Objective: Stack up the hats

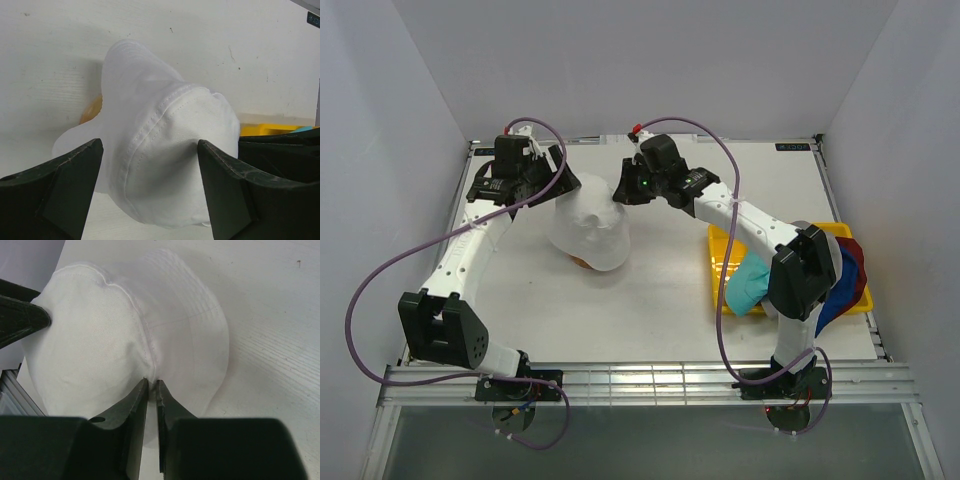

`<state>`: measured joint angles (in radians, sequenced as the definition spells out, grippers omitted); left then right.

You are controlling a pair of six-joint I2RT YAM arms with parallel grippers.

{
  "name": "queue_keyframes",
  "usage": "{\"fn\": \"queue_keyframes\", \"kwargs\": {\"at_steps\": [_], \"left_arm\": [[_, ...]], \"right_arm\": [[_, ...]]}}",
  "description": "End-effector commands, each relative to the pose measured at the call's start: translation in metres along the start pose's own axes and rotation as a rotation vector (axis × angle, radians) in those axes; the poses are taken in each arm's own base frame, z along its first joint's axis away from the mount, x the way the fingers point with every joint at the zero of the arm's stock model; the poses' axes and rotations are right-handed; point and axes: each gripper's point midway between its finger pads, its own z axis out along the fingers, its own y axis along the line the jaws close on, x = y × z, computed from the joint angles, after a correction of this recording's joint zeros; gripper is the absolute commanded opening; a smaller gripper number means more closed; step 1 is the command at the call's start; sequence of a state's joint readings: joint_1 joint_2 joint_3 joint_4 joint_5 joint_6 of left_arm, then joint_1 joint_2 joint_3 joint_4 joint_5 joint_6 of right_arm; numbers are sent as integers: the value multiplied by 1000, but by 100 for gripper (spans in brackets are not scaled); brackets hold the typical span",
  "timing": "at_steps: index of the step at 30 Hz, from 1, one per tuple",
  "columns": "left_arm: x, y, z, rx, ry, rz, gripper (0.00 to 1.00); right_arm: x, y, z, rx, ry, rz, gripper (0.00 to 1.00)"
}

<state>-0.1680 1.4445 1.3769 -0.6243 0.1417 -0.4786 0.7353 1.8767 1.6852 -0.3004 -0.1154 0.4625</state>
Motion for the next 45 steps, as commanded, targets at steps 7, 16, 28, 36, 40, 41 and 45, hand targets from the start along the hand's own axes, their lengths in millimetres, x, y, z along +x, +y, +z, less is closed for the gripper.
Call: {"fn": "queue_keyframes", "kwargs": {"at_steps": [7, 16, 28, 36, 40, 41, 45], "left_arm": [[6, 9, -4, -49, 1, 12, 86], [9, 22, -6, -105, -16, 8, 86], [16, 30, -12, -126, -26, -2, 86], [21, 41, -14, -168, -32, -8, 86], [19, 42, -12, -170, -32, -8, 86], [19, 43, -11, -170, -32, -9, 86], [18, 41, -10, -161, -30, -9, 86]], "right_arm": [[-20, 16, -14, -29, -42, -24, 25], [-32, 23, -24, -34, -70, -30, 32], [-40, 26, -35, -25, -87, -44, 40], [-42, 28, -38, -27, -88, -47, 40], [-43, 27, -39, -24, -86, -51, 41], [-43, 27, -40, -23, -88, -53, 41], [-45, 26, -45, -13, -98, -59, 43]]}}
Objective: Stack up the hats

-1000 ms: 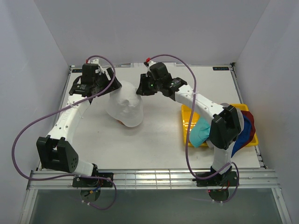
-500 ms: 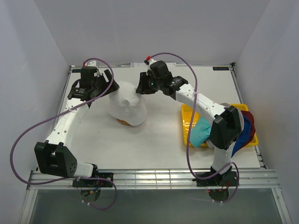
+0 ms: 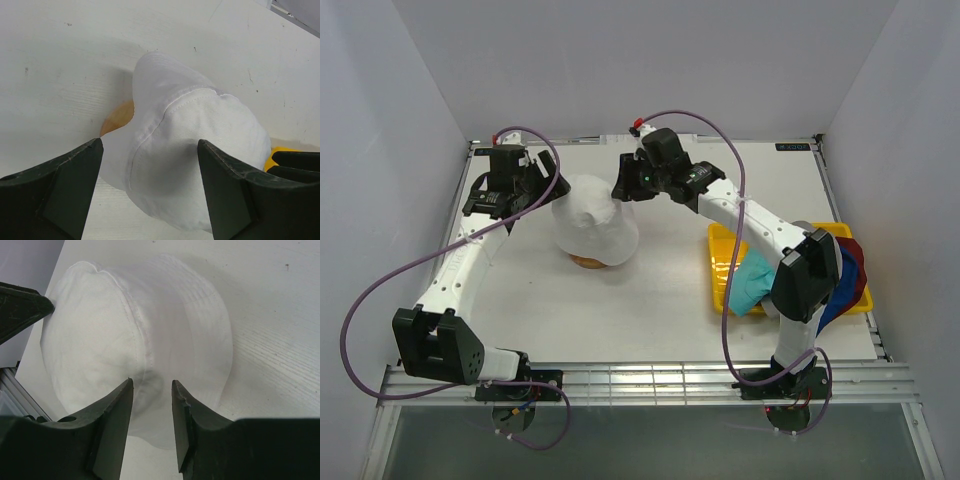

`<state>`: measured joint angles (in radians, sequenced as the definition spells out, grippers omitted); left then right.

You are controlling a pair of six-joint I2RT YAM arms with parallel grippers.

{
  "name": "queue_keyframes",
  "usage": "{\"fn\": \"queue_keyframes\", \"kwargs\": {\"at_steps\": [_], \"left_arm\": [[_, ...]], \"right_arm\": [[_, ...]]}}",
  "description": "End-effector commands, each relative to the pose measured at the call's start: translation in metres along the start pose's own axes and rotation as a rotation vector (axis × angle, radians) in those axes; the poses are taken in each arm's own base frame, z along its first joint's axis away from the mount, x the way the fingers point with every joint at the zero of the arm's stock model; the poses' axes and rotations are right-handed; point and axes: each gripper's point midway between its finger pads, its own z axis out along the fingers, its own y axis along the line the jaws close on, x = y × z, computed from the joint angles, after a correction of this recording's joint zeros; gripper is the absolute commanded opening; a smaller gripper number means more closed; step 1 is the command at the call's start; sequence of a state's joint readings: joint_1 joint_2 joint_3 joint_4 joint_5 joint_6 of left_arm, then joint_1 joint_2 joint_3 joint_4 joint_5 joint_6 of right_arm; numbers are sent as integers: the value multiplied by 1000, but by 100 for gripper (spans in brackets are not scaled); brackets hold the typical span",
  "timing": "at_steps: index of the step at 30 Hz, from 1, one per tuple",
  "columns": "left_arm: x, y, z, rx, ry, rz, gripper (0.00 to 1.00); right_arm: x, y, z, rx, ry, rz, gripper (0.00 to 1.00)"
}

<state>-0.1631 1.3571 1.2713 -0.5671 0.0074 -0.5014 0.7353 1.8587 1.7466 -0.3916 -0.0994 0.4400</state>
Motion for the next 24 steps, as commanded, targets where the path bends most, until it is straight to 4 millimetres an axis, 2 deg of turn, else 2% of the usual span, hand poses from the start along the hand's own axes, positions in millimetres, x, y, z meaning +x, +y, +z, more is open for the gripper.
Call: {"fn": "queue_keyframes", "kwargs": {"at_steps": [1, 8, 12, 14, 16, 17, 18, 20, 23, 24], "left_arm": [[20, 17, 0, -58, 67, 19, 86], [8, 9, -5, -32, 36, 28, 87], [-3, -8, -12, 36, 23, 38, 88], [-9, -14, -15, 57, 13, 45, 89], [-20, -21, -20, 77, -8, 50, 91], [-24, -24, -22, 86, -16, 54, 91], [-27, -27, -24, 95, -20, 57, 92], [-34, -36, -27, 126, -28, 60, 93], [-42, -47, -33, 168, -38, 58, 93], [-44, -50, -35, 180, -41, 56, 93]], "right_arm": [[-34, 20, -29, -28, -103, -39, 43], [-36, 16, -36, -9, -112, -39, 45], [-40, 5, -50, 44, -120, -40, 45], [-35, -5, -57, 78, -104, -31, 45], [-38, -15, -72, 124, -129, -23, 45], [-29, -26, -76, 155, -107, -12, 45], [-31, -28, -88, 167, -120, -8, 45], [-26, -45, -102, 238, -116, 9, 46], [-6, -73, -131, 355, -89, 35, 46], [10, -83, -147, 393, -61, 45, 47]]}}
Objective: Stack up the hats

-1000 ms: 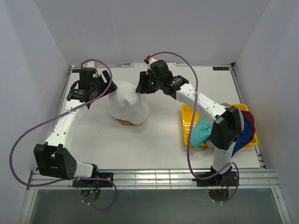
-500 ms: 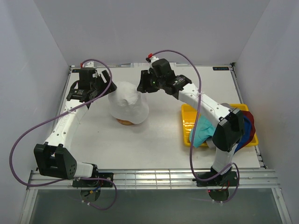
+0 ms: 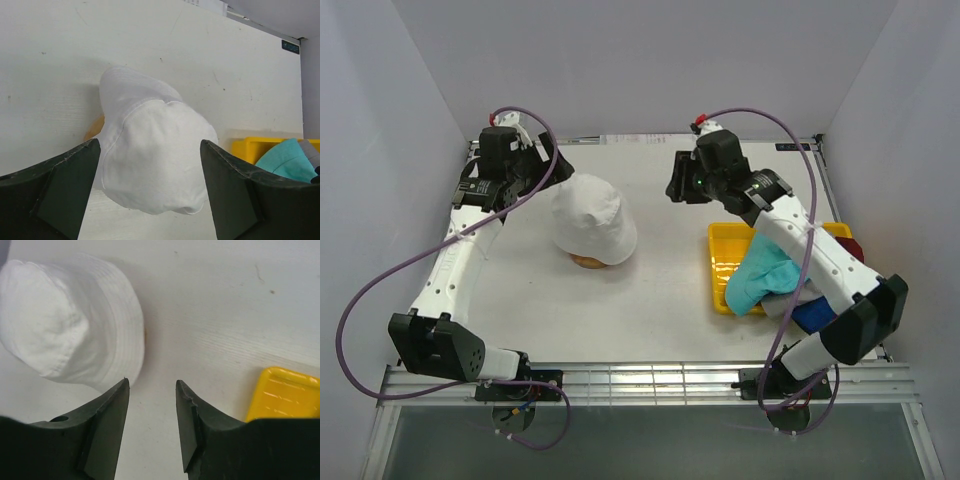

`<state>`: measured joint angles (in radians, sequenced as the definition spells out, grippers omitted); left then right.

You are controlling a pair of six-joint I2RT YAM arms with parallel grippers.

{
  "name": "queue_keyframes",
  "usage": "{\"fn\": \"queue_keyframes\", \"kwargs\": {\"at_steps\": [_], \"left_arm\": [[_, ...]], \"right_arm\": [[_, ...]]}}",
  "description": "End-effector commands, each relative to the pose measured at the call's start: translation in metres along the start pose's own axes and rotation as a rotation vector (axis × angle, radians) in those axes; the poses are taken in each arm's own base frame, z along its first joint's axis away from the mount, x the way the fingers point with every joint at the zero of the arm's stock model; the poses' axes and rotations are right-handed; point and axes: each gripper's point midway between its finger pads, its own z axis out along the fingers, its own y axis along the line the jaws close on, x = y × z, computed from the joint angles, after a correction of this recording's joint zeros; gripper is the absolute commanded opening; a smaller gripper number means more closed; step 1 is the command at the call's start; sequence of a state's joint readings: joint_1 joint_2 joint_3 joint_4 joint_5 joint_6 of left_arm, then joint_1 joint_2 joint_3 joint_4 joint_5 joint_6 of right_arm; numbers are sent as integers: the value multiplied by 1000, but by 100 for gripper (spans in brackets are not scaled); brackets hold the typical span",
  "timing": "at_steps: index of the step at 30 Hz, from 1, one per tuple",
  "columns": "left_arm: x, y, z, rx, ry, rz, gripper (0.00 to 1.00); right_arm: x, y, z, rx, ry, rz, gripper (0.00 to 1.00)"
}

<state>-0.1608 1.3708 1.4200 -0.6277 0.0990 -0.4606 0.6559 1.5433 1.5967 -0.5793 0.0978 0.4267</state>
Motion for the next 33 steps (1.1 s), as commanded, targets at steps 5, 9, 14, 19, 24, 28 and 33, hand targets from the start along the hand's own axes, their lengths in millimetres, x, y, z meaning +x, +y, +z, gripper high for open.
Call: {"fn": "queue_keyframes", "kwargs": {"at_steps": [5, 9, 14, 19, 24, 28, 33], "left_arm": [[-25, -42, -22, 171, -29, 9, 93], [-32, -58, -33, 241, -40, 13, 93], [-35, -68, -45, 290, -46, 19, 93], [-31, -77, -52, 341, -34, 7, 93], [-26, -77, -53, 357, -29, 0, 93], [-23, -78, -53, 363, -22, -2, 93], [-21, -78, -55, 367, -18, -1, 93]], "right_arm": [[51, -102, -85, 324, 35, 99, 54], [91, -142, -111, 467, 94, 143, 59], [127, -183, -147, 645, 133, 216, 70], [134, -206, -169, 778, 120, 248, 73], [136, -232, -185, 919, 142, 254, 75], [128, -252, -187, 960, 129, 277, 74], [128, -263, -171, 905, 153, 293, 73]]}}
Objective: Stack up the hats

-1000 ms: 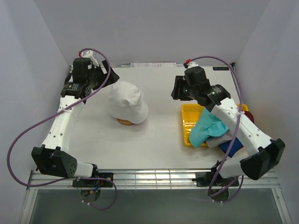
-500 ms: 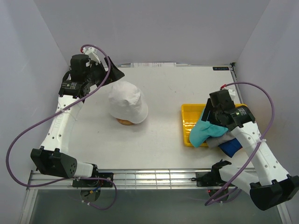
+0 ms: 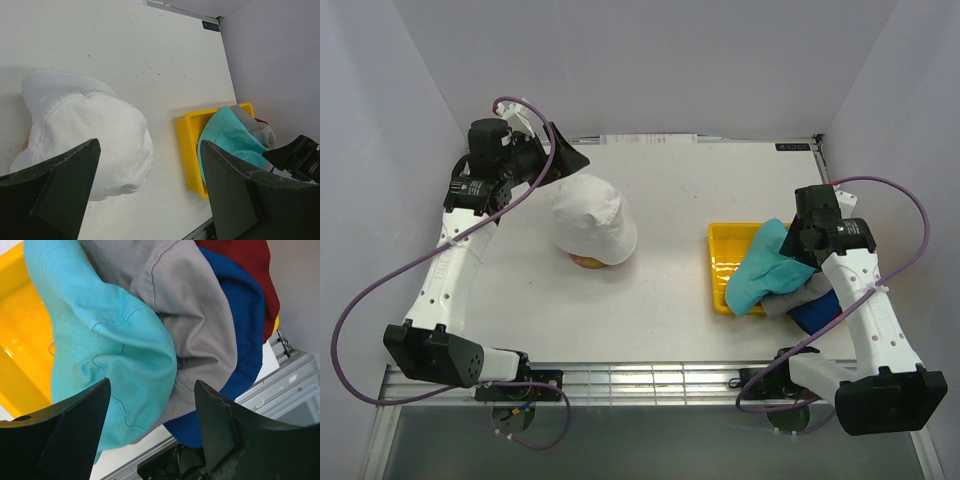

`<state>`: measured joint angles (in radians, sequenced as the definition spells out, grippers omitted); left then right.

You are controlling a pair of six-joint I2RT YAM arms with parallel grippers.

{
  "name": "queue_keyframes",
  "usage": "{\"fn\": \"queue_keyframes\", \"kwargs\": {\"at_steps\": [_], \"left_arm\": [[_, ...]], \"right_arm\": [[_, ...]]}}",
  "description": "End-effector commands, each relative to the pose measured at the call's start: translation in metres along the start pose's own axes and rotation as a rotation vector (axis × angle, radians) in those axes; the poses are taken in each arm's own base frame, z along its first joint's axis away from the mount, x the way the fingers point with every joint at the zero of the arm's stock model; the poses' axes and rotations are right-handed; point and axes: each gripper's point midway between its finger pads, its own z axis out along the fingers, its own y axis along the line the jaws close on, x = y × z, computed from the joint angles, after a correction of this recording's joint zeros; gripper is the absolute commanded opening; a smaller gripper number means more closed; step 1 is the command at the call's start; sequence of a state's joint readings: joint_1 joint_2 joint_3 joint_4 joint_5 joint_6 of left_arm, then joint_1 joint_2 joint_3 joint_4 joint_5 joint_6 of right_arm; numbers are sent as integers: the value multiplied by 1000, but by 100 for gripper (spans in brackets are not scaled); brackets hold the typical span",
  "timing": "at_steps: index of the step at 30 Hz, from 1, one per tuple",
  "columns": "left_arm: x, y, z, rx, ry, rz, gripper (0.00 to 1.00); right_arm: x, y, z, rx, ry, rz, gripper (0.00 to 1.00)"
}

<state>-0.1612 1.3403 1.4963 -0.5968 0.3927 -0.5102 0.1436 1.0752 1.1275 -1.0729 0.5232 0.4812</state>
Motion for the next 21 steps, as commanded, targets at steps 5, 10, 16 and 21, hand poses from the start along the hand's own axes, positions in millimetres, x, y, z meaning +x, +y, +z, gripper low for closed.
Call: {"fn": "queue_keyframes", "kwargs": {"at_steps": [5, 10, 16, 21], "left_arm": [[-4, -15, -16, 44, -35, 21, 93], [-1, -12, -15, 38, -28, 14, 93], [4, -9, -16, 26, -19, 10, 93], [8, -8, -16, 30, -11, 8, 93]], "right_arm": [[-2, 17, 24, -79, 11, 1, 70], [5, 16, 33, -74, 28, -4, 68], [9, 15, 36, -88, 32, -6, 43], [10, 19, 36, -113, 40, -21, 12]]}}
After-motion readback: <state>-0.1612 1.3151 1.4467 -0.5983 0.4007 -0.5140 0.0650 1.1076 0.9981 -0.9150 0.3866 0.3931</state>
